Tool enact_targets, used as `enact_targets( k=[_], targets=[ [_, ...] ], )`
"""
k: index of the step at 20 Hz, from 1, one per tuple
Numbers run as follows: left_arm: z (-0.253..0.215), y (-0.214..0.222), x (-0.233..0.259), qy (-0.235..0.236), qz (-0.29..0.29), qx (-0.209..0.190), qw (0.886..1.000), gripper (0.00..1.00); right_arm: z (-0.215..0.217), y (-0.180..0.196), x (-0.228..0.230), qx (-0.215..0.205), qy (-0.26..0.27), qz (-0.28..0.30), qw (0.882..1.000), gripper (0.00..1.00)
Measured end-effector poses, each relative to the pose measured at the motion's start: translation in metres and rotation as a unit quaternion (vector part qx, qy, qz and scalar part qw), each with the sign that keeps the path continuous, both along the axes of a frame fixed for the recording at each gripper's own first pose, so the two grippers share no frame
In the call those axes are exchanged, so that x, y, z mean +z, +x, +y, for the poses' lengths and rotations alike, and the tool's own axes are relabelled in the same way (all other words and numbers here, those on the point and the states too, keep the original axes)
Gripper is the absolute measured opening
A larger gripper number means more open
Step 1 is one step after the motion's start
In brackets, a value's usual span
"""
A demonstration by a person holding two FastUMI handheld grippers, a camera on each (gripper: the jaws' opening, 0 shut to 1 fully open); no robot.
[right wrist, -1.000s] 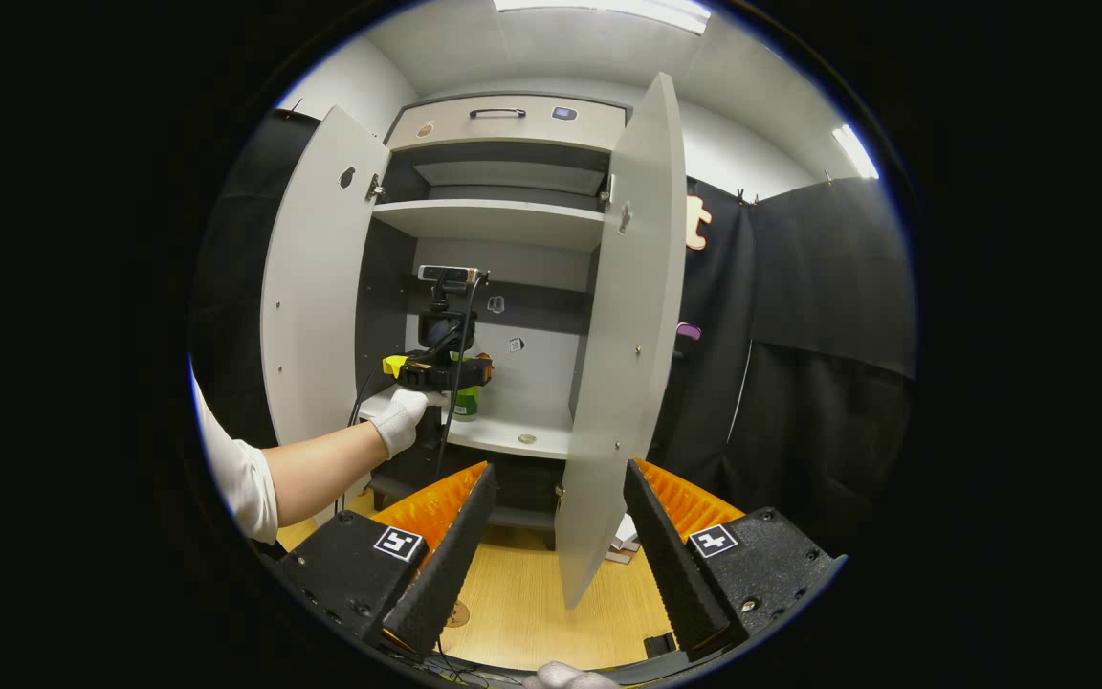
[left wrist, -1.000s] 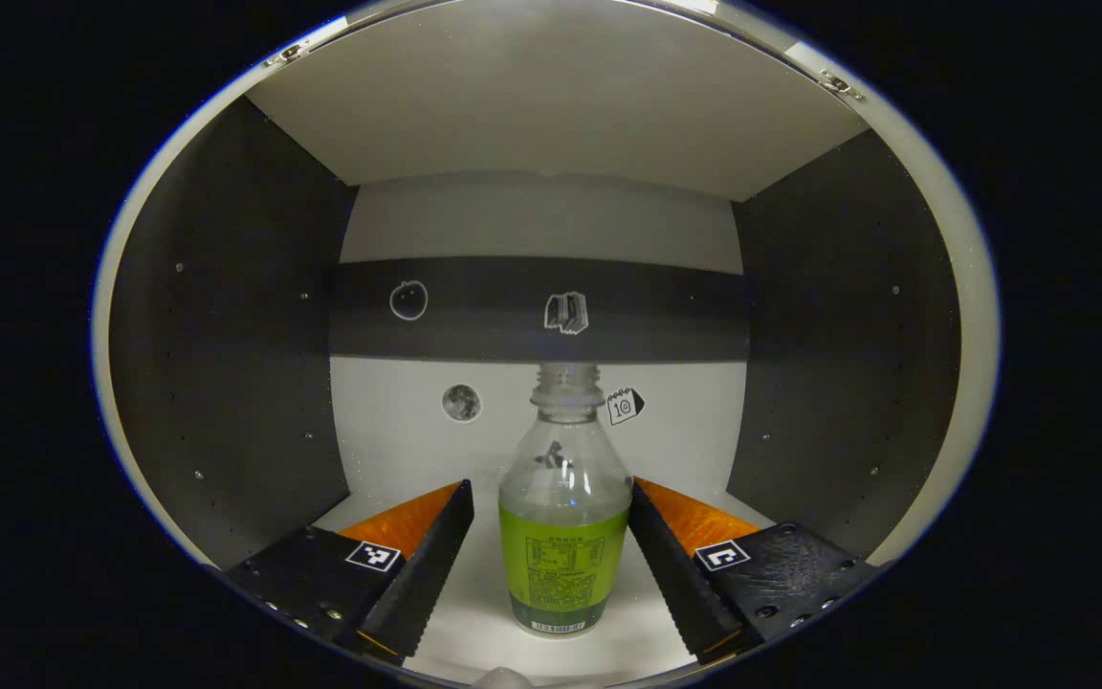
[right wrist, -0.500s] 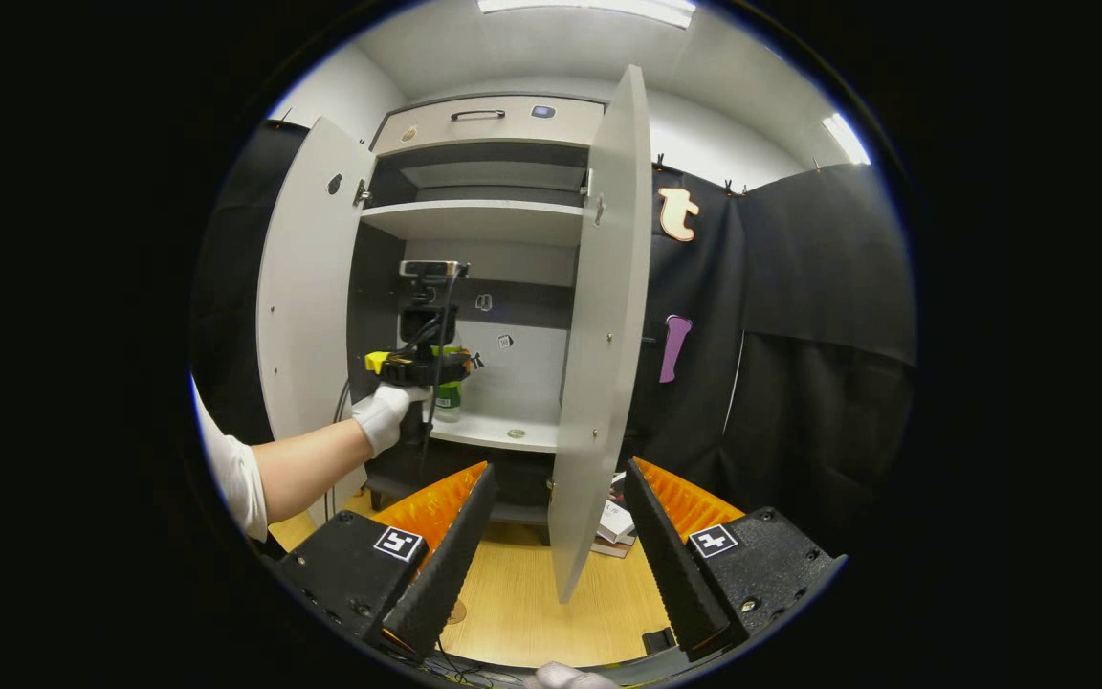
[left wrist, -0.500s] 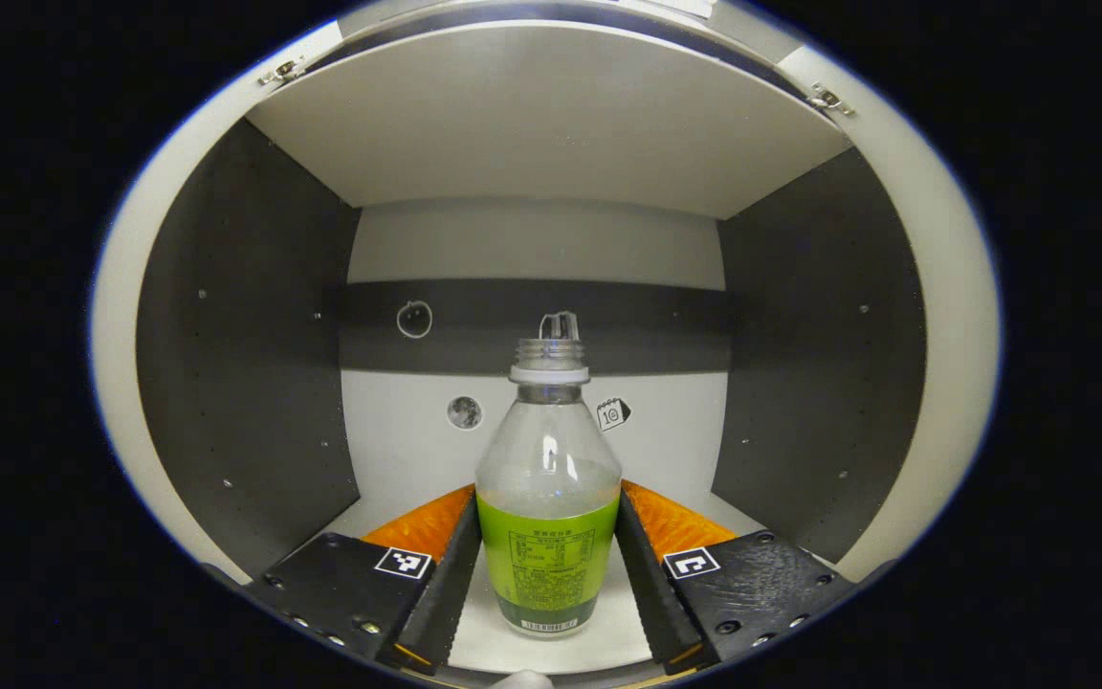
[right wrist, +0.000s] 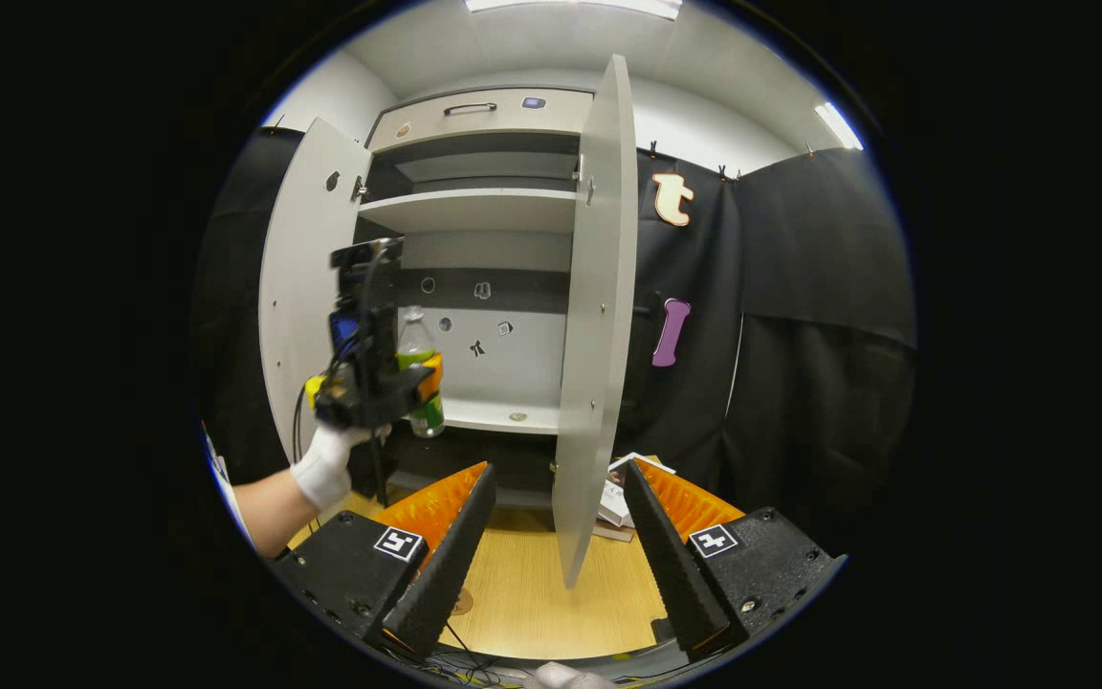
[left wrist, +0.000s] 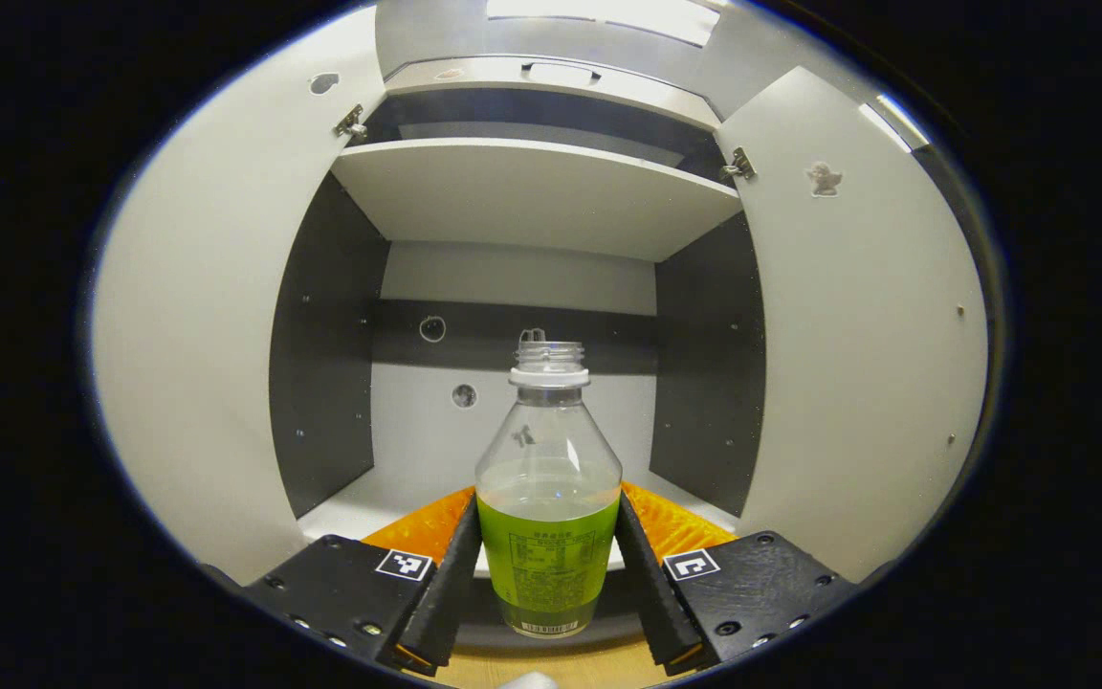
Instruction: Grasp the bottle in the cabinet with the left hand and place it on the coaster, then close the right door with the right hand and the left door with the left hand.
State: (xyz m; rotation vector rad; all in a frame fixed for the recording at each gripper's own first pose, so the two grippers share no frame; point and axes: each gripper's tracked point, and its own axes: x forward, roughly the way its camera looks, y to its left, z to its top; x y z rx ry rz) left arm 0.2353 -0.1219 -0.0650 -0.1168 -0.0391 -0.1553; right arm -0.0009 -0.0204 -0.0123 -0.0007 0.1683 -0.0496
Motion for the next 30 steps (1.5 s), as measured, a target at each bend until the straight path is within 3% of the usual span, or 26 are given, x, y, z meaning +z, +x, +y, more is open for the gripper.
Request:
enact_targets(
  k=[3,5,11,18,19,22,30],
  targets=[
    [-0.002,-0.036,-0.042,-0.004,0.017,-0.006,1.0,0.77,-0.001,-0.002,-0.007,-0.001,0.0,0.007,1.0,0.83],
    [-0.005,-0.051,-0.068,-0.005,0.03,-0.012,0.999,0.73,0.002,-0.003,-0.011,0.003,0.005,0.014,1.0,0.84],
    [-0.018,-0.088,-0.132,0.031,0.051,-0.036,0.998,0.73,0.006,-0.007,-0.018,0.008,-0.006,0.023,1.0,0.84],
    [-0.046,-0.128,-0.213,-0.003,0.071,-0.081,0.994,0.73,0.003,-0.01,-0.021,0.005,-0.024,0.031,0.999,0.84],
    [-0.046,-0.133,-0.223,-0.003,0.074,-0.082,0.994,0.7,0.002,-0.011,-0.022,0.004,-0.027,0.033,0.999,0.84],
    [-0.046,-0.139,-0.253,-0.002,0.09,-0.084,0.992,0.73,-0.001,-0.012,-0.028,0.001,-0.032,0.042,0.999,0.84],
    [-0.066,-0.155,-0.274,0.005,0.07,-0.129,0.989,0.73,0.003,-0.009,-0.044,0.008,-0.04,0.064,0.997,0.84]
  ],
)
